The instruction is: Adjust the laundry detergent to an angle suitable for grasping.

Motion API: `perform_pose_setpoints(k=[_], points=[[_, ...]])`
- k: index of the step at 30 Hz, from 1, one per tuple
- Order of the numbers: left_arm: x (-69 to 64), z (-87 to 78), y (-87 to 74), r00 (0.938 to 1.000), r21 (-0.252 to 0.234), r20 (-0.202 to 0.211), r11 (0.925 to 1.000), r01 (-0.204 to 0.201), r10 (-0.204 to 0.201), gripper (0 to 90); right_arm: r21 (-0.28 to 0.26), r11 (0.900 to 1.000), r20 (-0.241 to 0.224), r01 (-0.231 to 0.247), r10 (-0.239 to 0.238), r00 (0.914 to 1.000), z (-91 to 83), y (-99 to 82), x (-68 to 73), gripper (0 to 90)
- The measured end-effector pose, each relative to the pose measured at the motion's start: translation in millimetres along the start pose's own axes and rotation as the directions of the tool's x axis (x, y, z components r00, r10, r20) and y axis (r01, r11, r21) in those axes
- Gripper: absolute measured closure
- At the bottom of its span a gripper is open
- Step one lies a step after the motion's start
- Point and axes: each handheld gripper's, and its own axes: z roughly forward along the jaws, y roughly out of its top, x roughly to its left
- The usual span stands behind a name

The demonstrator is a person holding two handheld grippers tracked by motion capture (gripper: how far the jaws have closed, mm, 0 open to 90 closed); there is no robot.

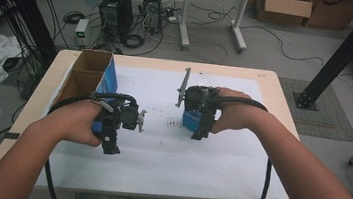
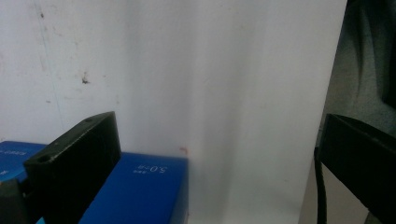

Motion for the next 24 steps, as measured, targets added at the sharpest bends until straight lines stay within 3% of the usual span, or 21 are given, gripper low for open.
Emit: perform_pose_setpoints(k=[11,20,24], points=[[1.3,0.7,-1.2,1.0,-0.007,0.005,1.0,0.003,-0.003,0.1,0.0,1.0,-0.001,-0.002,0.002,1.0,0.6,-0.2,-0.7,0.0],[-5.2,-5.1,-0.1,1.0,0.005,-0.007,1.0,0.0,0.0,0.1,-0.016,0.9999,0.013,-0.004,0.004,0.9999,-3.1,-0.9,5.5,0.0],[-6.5,-10.1,1.8,0.9999,0.01,-0.013,0.9999,-0.007,0.007,0.1,0.003,1.0,0.009,-0.002,0.002,1.0,-2.3,-1.8,10.7,0.0]])
